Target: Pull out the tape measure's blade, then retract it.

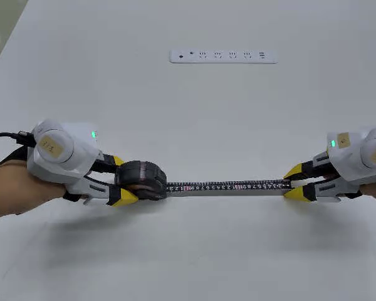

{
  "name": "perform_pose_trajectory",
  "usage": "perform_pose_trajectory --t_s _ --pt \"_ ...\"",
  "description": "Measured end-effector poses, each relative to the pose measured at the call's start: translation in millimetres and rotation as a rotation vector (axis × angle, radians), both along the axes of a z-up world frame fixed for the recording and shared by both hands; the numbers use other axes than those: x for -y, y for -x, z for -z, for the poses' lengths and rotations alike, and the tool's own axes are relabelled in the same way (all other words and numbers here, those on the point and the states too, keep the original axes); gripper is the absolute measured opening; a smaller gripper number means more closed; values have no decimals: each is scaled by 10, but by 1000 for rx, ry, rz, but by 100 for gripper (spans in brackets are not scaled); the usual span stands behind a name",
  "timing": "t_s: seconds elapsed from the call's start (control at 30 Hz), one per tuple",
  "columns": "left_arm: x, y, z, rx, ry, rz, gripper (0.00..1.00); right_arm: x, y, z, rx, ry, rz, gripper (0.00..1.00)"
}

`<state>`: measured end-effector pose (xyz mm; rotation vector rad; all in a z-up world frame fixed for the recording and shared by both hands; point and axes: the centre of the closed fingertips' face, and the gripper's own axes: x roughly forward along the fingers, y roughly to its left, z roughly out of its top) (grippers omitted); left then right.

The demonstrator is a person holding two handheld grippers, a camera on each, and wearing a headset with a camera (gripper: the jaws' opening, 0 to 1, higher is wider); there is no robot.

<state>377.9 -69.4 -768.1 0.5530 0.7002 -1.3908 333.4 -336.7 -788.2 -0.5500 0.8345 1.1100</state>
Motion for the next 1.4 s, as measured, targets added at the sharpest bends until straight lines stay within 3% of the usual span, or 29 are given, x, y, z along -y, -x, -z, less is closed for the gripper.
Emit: perform_pose_trajectory --t_s 0.03,0.23,0.37,0.47,0.53,0.8,0.97,1.03,1.1,1.27,1.33,1.4 --pt "-5 -10 3 17 -5 5 35 -6 5 0 3 -2 -4 20" --pt "1 -4 -20 9 2 -3 36 -5 9 -6 11 -2 8 21" --pt "15 2 -51 -16 22 -29 37 -16 -16 -49 13 -42 64 24" --pt "7 -6 -83 -5 26 -45 39 -31 -4 -69 1 -65 116 29" --pt "0 -13 -106 -26 39 -90 42 -63 -1 -101 2 -93 146 32" --pt "-86 20 -224 13 74 -168 51 -150 94 -151 12 -118 223 47" --pt "-148 92 -248 1 82 -210 54 -209 163 -173 13 -132 250 54" --pt "-178 90 -257 19 90 -235 55 -210 171 -184 19 -134 262 56" --pt "-209 107 -254 3 101 -266 56 -217 173 -202 22 -138 275 59" --pt "-303 136 -283 40 116 -313 59 -214 180 -272 36 -151 311 63" --pt "-335 167 -292 25 124 -336 59 -218 191 -287 45 -152 314 63" --pt "-380 166 -311 54 130 -357 60 -224 206 -311 51 -157 329 64"
